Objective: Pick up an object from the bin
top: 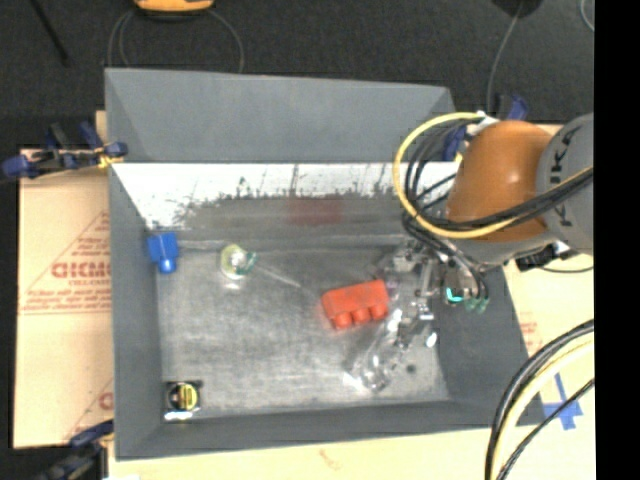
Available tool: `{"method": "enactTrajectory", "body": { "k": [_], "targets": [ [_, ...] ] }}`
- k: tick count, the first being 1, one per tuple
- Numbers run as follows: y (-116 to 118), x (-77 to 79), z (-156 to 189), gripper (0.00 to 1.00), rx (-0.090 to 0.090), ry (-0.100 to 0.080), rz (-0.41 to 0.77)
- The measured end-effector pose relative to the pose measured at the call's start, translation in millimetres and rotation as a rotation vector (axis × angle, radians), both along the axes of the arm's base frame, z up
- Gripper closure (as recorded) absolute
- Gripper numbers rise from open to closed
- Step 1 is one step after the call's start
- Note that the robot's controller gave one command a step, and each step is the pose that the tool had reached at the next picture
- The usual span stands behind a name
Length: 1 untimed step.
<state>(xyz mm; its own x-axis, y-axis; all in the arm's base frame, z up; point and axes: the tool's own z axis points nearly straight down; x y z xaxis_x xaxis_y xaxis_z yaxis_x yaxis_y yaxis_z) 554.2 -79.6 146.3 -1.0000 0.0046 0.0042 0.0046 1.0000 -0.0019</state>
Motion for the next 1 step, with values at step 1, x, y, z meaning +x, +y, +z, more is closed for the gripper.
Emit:
{"method": "enactTrajectory", "body": {
  "k": [1],
  "targets": [
    [21.6, 16.3, -39.4, 0.0, 0.003, -0.013, 0.021]
  ]
}}
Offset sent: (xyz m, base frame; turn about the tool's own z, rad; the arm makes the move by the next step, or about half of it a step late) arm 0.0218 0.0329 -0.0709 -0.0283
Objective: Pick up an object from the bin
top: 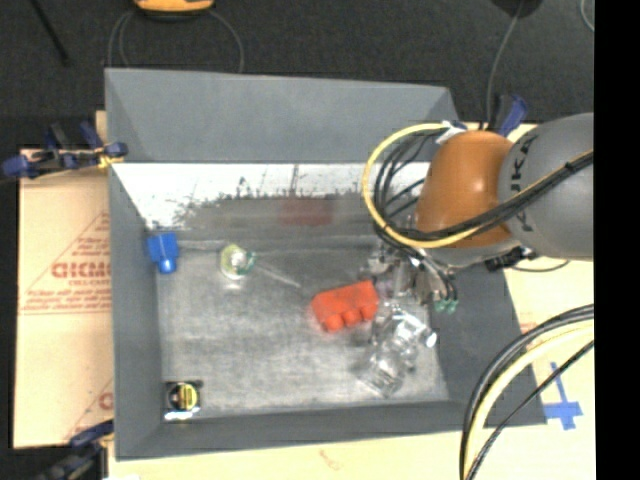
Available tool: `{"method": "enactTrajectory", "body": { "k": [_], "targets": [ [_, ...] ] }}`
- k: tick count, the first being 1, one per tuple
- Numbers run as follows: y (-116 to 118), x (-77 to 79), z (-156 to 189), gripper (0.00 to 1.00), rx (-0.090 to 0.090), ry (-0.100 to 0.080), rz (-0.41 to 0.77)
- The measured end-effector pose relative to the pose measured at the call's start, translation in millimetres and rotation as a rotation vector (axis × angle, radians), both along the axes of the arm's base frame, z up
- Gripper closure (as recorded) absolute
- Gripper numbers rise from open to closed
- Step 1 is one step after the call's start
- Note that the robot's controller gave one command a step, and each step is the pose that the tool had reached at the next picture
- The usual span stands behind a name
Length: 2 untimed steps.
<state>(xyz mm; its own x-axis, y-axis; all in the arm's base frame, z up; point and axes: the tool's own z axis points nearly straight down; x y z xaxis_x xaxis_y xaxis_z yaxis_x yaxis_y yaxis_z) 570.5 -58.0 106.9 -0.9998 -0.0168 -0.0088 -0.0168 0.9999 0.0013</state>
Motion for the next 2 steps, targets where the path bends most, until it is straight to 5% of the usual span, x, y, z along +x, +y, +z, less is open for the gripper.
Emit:
{"method": "enactTrajectory", "body": {
  "k": [1, 2],
  "targets": [
    [31.1, -11.8, -31.3, 0.0, -0.008, -0.008, 0.08],
    [32.1, -8.7, -28.6, 1.0, -0.007, -0.018, 0.083]
  ]
}}
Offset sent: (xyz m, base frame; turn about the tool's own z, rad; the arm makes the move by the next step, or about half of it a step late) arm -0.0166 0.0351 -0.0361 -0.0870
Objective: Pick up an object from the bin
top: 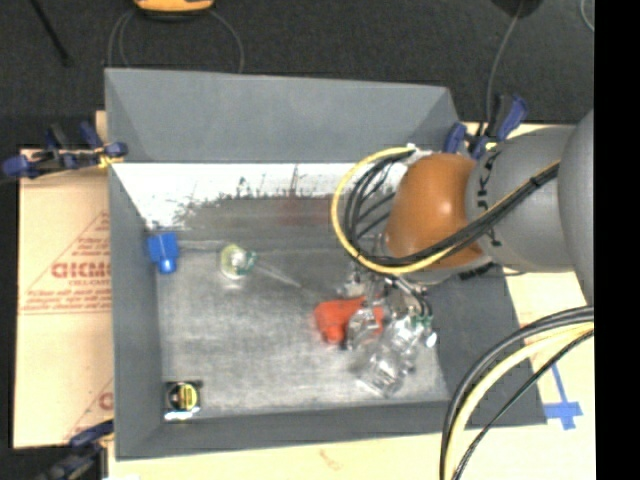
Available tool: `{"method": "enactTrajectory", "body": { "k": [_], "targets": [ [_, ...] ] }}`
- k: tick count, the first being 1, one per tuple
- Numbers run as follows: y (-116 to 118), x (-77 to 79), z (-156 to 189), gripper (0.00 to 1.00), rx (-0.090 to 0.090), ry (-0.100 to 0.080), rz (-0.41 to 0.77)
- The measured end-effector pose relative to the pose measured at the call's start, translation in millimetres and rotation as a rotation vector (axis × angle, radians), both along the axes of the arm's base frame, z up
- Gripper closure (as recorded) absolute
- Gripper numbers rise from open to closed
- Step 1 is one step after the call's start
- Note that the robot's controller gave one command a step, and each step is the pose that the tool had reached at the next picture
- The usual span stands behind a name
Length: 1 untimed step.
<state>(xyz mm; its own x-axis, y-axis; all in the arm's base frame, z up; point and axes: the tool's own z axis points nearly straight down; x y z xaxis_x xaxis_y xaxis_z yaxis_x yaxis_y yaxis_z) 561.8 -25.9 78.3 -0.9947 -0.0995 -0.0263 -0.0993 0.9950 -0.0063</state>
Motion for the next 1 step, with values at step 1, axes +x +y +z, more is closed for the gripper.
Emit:
{"method": "enactTrajectory", "body": {
  "k": [1],
  "targets": [
    [5.1, -8.1, 149.6, 1.0, -0.001, 0.015, 0.153]
  ]
}}
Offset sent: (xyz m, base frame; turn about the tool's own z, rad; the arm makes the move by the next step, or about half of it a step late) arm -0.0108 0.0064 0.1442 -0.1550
